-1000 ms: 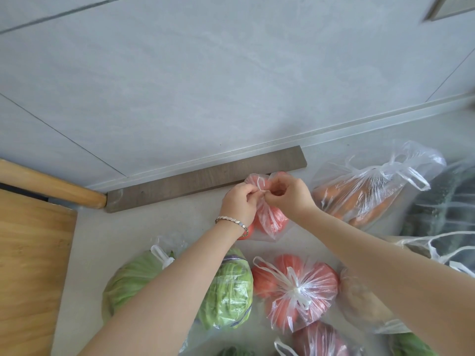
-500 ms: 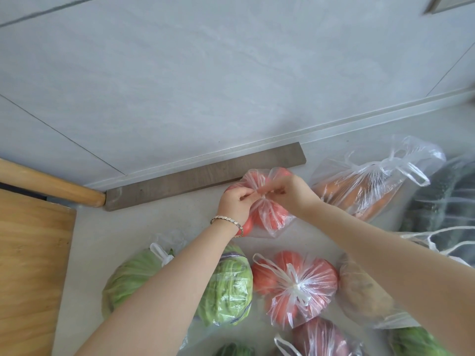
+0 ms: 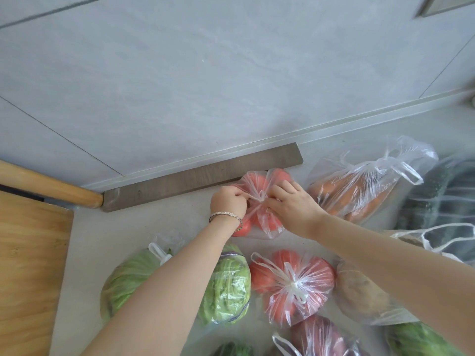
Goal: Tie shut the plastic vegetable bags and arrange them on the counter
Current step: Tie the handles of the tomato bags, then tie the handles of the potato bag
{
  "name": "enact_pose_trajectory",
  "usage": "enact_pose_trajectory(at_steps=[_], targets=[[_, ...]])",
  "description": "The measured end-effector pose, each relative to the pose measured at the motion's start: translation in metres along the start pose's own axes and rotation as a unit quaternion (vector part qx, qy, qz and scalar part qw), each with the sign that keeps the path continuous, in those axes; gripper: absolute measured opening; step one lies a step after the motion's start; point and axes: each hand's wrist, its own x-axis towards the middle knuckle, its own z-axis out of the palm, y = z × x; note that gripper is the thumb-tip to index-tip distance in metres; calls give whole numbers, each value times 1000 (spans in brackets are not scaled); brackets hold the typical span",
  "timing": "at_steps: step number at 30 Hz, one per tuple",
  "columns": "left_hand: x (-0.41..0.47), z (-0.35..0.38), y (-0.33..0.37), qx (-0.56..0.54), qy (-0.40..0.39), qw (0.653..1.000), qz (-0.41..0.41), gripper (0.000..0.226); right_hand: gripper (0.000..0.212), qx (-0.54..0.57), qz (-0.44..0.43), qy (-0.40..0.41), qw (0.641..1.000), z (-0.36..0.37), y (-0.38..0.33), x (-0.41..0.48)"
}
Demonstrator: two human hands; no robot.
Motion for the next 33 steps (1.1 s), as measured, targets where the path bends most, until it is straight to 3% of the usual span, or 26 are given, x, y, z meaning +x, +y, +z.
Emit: enact_pose_trajectory(at_steps=[1,4,7,9,11,14,17,21,25,28,30,33], targets=[[1,-1,1,6,4,1000,-7,17,8,-2,7,9,1000,2,-1,-2],[3,0,2,-3,20,999,-45,18,19,19,85,-8,996,-1,-10,7],[-2,-5,0,22,-18,998,-51,19,17,113,201,-101,968,-11,-19,16],[-8,-13,-2,119,-18,993,-2,19,21,202,262,-178,927,-22,-22,18],[-18,-23,1,236,24,967,93,21,23,247,277,-204,906,-40,-25,18],[-45,-30,13,197,-1,963,181,23,24,245,261,-227,906,-82,-33,6],[-81,-23,28,62,-142,976,151,14,21,231,272,-198,913,-119,-39,-23],[-138,1,43,-27,-265,952,149,27,16,209,352,-124,904,-161,-35,-84],[-171,34,53,-8,-274,941,200,15,17,115,427,-33,896,-183,-21,-147],[-194,56,66,26,-270,932,241,20,33,101,507,15,856,-188,-14,-178],[-208,70,78,54,-272,926,256,28,50,126,533,-8,837,-187,-5,-190],[-224,96,94,122,-265,914,283,35,64,174,513,-81,837,-183,11,-195]])
